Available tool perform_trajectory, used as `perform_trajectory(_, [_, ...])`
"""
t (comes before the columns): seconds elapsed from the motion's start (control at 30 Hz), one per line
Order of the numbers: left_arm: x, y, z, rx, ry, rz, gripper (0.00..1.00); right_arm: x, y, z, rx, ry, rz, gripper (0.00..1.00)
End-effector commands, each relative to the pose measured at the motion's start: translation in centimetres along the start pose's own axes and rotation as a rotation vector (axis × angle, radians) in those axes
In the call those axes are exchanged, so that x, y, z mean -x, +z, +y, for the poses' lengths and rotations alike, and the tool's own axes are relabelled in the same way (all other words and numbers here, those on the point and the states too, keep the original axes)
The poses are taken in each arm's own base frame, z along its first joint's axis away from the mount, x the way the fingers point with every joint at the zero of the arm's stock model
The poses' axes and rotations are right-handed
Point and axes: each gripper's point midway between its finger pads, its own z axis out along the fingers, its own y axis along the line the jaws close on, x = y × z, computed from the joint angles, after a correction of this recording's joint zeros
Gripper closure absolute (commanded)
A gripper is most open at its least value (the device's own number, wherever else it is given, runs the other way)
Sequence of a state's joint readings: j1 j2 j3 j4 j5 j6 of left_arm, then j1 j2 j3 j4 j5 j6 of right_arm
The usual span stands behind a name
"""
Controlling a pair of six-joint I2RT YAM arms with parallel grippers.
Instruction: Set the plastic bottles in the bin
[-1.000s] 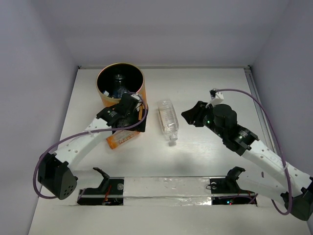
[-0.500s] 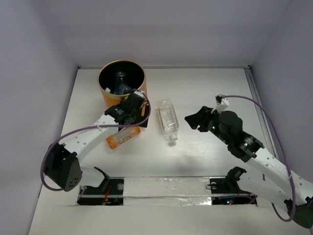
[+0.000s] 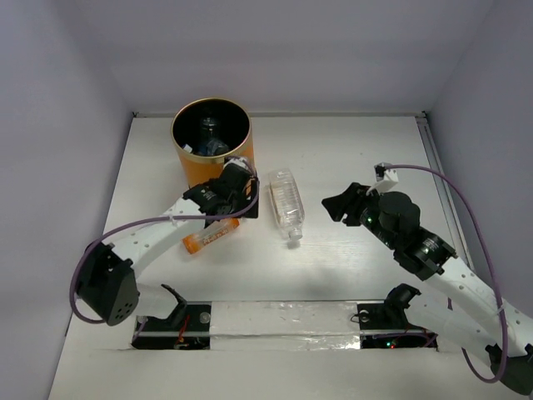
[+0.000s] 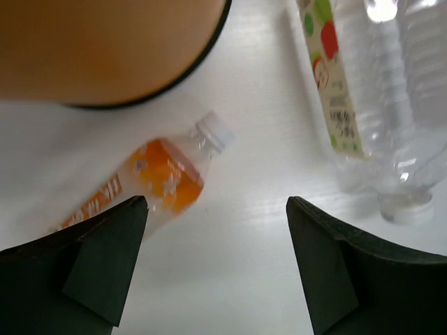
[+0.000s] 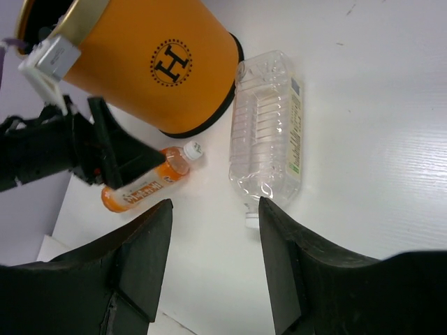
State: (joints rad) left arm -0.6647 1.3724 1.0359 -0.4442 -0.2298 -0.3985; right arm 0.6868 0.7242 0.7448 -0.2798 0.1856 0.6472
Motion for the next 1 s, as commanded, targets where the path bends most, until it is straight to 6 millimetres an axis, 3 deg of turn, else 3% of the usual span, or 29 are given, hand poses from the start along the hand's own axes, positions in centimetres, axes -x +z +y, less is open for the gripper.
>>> perform_trajectory(0.0, [-5.9, -2.9, 1.5, 0.024, -0.092, 0.164, 0.21, 1.5, -0.3, 0.2, -0.007, -0.025, -0.041, 0.42])
perform_trajectory(0.07, [-5.2, -4.3, 1.9, 0.016, -0.154, 0.1, 0.24, 1.9, -0.3, 0.6, 0.001, -0.033, -0.043, 0.41])
perform_trajectory(0.3, [-9.5, -5.7, 3.6, 0.062, -0.266, 0.174, 0.24, 2.1, 0.3, 1.4, 0.033, -0.05, -0.043, 0.41])
perform_trajectory(0.5, [-6.8, -5.3, 5.6, 0.21, -0.178, 0.116, 0.19, 1.2, 0.5, 1.7, 0.072, -0.033, -0.032, 0.41])
perform_trajectory(0.67, [-6.6, -3.7, 5.2, 0.238, -0.067, 0.178, 0.17, 0.6, -0.1, 1.0, 0.08, -0.016, -0.047, 0.4])
perform_trajectory(0.73, [-5.2, -4.0, 5.5, 0.262, -0.024, 0.155, 0.17, 0.5, -0.6, 1.0, 0.099, -0.007, -0.061, 0.41])
perform_trajectory(0.87, [-5.6, -3.5, 6.0, 0.262, 0.134, 0.21, 0.16, -0.3, -1.1, 0.1, 0.099, 0.009, -0.072, 0.4])
perform_trajectory(0.97, [-6.5, -2.9, 4.7, 0.181, 0.178, 0.244, 0.16, -0.5, -1.4, -0.4, 0.096, 0.011, -0.088, 0.4])
